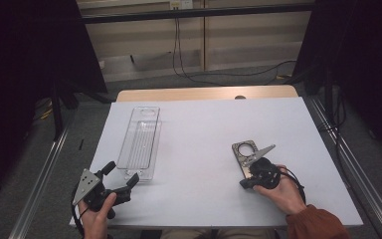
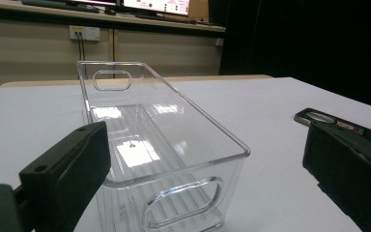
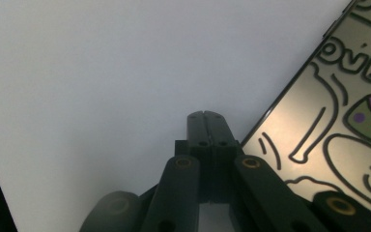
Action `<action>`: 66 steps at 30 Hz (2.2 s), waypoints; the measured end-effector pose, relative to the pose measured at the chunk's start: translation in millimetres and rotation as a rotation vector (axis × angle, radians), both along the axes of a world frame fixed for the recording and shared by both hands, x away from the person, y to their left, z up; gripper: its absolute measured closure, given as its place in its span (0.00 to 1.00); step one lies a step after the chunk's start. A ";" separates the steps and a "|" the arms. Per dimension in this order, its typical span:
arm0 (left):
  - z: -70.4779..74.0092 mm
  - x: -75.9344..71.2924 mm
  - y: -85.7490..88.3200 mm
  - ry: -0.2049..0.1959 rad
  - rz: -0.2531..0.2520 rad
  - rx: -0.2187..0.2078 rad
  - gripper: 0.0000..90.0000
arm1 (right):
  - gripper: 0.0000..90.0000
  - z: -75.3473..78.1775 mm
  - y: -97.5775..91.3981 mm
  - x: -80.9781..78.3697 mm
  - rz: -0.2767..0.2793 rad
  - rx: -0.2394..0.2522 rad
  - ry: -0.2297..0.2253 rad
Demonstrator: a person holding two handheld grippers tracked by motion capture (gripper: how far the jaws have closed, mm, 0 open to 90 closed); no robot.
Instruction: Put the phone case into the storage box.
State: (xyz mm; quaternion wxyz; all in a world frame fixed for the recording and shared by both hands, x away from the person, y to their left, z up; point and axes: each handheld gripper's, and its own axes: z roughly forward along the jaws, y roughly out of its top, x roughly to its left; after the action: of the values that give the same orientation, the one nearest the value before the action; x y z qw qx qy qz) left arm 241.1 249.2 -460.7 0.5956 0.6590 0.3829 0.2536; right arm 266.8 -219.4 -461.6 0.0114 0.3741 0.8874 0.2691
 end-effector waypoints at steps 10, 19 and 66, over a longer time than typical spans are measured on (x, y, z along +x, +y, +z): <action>0.5 -1.0 -0.5 -0.002 0.006 -0.013 0.03 | 1.00 -0.6 -10.6 2.3 -0.038 0.012 0.016; 0.6 -1.2 0.5 -0.001 0.002 -0.010 0.03 | 1.00 -0.9 -15.5 3.1 -0.061 0.004 0.002; 0.4 0.8 -0.3 -0.005 0.015 -0.012 0.03 | 0.48 17.4 -33.3 -9.5 -0.123 0.235 -0.198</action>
State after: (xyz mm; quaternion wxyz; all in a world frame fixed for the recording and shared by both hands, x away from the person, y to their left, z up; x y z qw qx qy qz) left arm 241.8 249.0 -460.3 0.5984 0.6521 0.3879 0.2573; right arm 257.3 -252.6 -444.2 0.0711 0.3980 0.8198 0.4055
